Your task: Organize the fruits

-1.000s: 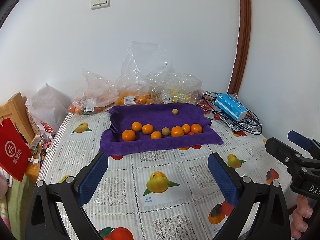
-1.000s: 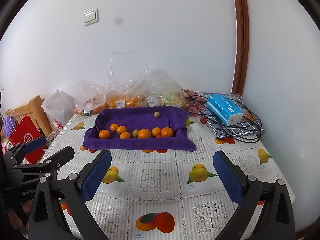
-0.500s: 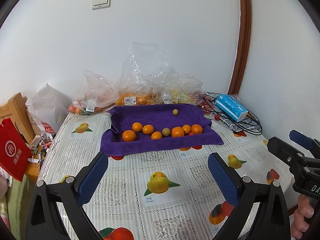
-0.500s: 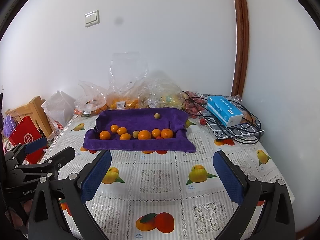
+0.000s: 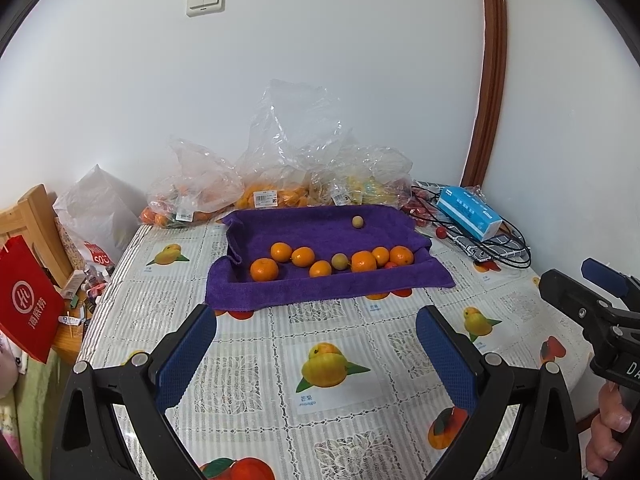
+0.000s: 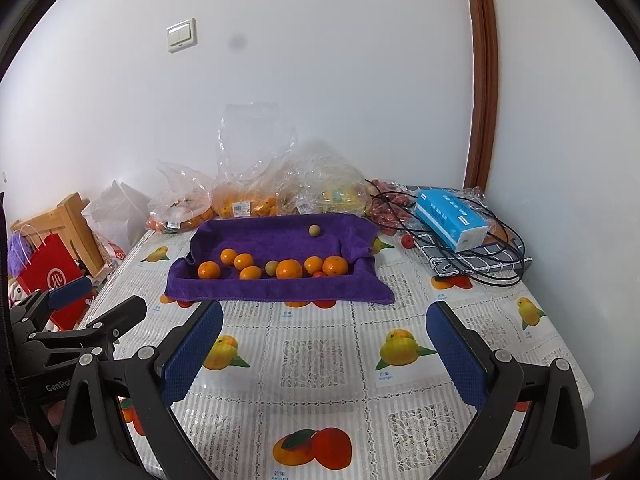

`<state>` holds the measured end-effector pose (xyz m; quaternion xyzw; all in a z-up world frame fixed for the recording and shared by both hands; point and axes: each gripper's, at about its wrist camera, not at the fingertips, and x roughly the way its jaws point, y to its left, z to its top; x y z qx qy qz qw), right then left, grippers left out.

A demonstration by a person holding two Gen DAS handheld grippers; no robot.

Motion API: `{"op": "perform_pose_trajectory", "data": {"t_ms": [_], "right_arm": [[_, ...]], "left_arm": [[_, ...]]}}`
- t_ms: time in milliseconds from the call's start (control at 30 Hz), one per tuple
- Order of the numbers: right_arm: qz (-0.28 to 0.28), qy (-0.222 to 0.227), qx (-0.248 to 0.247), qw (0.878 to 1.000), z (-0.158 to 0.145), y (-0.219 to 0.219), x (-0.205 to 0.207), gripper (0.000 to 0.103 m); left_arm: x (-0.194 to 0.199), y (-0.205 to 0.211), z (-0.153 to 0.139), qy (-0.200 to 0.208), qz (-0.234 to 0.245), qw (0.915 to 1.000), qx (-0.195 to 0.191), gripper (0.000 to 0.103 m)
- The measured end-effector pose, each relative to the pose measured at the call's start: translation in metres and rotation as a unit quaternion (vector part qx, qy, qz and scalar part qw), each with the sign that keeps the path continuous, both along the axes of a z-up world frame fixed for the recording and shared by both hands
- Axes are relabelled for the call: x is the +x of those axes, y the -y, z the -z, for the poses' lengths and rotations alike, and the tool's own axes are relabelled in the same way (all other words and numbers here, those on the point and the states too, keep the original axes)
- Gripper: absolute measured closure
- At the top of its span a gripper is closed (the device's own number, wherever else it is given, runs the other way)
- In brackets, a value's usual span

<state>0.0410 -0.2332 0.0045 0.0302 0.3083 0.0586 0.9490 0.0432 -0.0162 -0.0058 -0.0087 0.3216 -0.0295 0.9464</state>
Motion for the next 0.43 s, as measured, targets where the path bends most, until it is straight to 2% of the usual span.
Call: {"op": "perform_pose_trajectory", "data": {"t_ms": [433], "right_arm": [[-0.005, 0.001, -0.007, 1.0, 0.003, -0.0093, 0.005, 0.003]], "left_arm": [[0.0055, -0.0044, 0.0024, 0.003, -0.001, 1.0, -0.005, 0.002]]}}
